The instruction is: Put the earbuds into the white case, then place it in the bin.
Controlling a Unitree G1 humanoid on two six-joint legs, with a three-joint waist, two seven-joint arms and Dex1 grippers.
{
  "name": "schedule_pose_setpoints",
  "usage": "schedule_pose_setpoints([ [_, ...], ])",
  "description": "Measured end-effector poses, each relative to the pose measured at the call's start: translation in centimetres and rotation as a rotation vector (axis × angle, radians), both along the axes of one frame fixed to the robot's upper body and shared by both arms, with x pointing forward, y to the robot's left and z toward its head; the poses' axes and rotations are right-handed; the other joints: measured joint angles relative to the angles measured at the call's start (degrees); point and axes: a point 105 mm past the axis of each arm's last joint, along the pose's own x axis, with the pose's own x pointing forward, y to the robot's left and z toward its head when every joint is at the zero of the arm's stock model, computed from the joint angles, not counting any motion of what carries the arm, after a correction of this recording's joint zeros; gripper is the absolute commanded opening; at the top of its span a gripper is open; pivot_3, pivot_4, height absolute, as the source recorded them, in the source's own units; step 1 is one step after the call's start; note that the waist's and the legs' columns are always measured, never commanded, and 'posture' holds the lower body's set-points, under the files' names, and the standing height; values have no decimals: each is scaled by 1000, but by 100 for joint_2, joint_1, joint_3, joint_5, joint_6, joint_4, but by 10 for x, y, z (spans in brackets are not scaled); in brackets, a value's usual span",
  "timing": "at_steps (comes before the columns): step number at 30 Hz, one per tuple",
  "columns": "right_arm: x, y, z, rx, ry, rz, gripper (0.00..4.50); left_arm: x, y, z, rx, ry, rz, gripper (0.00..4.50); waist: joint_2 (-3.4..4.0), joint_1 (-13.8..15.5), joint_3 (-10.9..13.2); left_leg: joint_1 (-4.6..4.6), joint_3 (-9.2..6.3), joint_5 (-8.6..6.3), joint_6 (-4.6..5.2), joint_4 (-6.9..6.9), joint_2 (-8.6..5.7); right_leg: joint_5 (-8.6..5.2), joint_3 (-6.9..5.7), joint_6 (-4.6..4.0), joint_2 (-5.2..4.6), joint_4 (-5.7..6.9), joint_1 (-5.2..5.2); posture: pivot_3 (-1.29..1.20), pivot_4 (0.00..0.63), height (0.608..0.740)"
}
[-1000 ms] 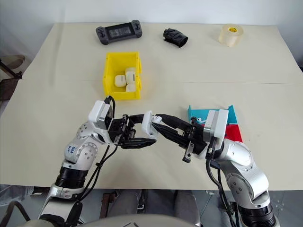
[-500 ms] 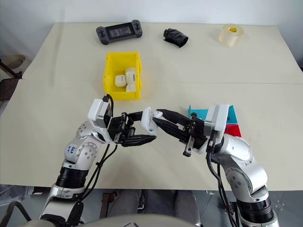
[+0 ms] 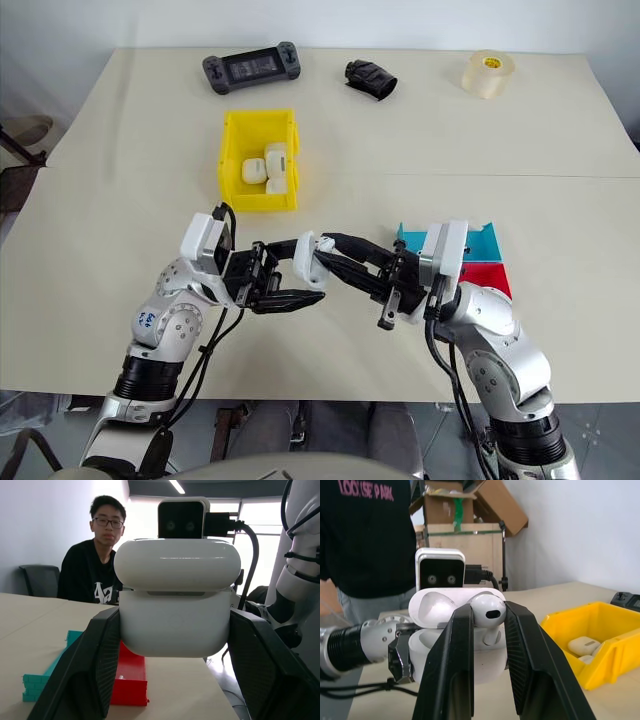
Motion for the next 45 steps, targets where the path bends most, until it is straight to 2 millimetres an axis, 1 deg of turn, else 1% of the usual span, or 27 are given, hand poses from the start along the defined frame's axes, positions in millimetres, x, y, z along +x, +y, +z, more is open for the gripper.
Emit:
schedule_pose_setpoints([
  [9,0,-11,1,-55,21,14,499,-1,-6,-1,-1,5,-13,2793,0,5,0,0,0,0,0,-6,1,0,-2,0,-1,-15,4,0,150,740],
  [15,2,-18,-1,-72,48,5,499,0,-6,-1,-4,9,-2,2793,-1,3,0,-1,1,0,0,-12,1,0,-2,0,0,-26,6,0,150,740],
  [19,3,-18,0,-79,64,17,499,1,-5,0,-8,6,6,2793,-1,3,0,0,1,0,0,-12,1,0,-3,0,0,-26,6,0,150,740],
  [20,4,-17,1,-81,67,21,1234,1,-4,0,-10,4,9,2793,-1,4,0,0,1,0,0,-12,1,0,-3,0,0,-26,6,0,150,740],
  [22,7,-19,2,-84,69,14,1845,3,0,3,-25,-13,29,2793,-1,4,0,0,1,0,0,-12,2,0,-4,0,0,-27,6,0,150,740],
  [25,9,-17,-6,-108,121,19,2827,3,1,12,-55,-51,37,2793,-1,15,1,-2,-1,0,0,-12,0,0,-5,0,-2,-27,6,0,150,740],
  [29,10,-17,-5,-114,126,19,4246,2,2,13,-61,-56,37,2793,-1,8,1,-2,0,0,0,-15,0,0,-6,1,-1,-30,7,0,150,740],
  [30,10,-17,-5,-114,126,19,4469,2,2,13,-63,-55,36,2793,-1,9,1,-2,-1,0,0,-15,1,0,-7,1,0,-29,6,0,150,740],
  [34,10,-18,-4,-113,121,13,4469,2,2,12,-62,-55,40,2793,-1,8,1,-2,0,0,0,-16,0,0,-7,1,0,-30,6,0,150,740],
  [36,11,-24,-3,-117,112,-16,4469,3,5,12,-56,-59,50,2793,-1,11,1,-3,0,0,0,-17,0,0,-7,1,-1,-30,6,0,150,740],
  [40,14,-41,-4,-155,97,-83,4469,3,11,9,-50,-61,68,2793,-2,13,1,-3,2,0,0,-20,-1,0,-7,1,-1,-33,7,0,150,740],
  [43,16,-60,1,-193,73,-144,4469,1,11,6,-53,-53,72,2793,-2,20,1,-2,3,0,0,-20,0,0,-7,1,-1,-33,8,0,150,740],
  [45,14,-72,0,-231,72,-166,4469,1,11,5,-59,-58,73,2793,-2,25,1,-2,2,0,0,-22,0,1,-9,1,0,-34,9,0,150,740],
])
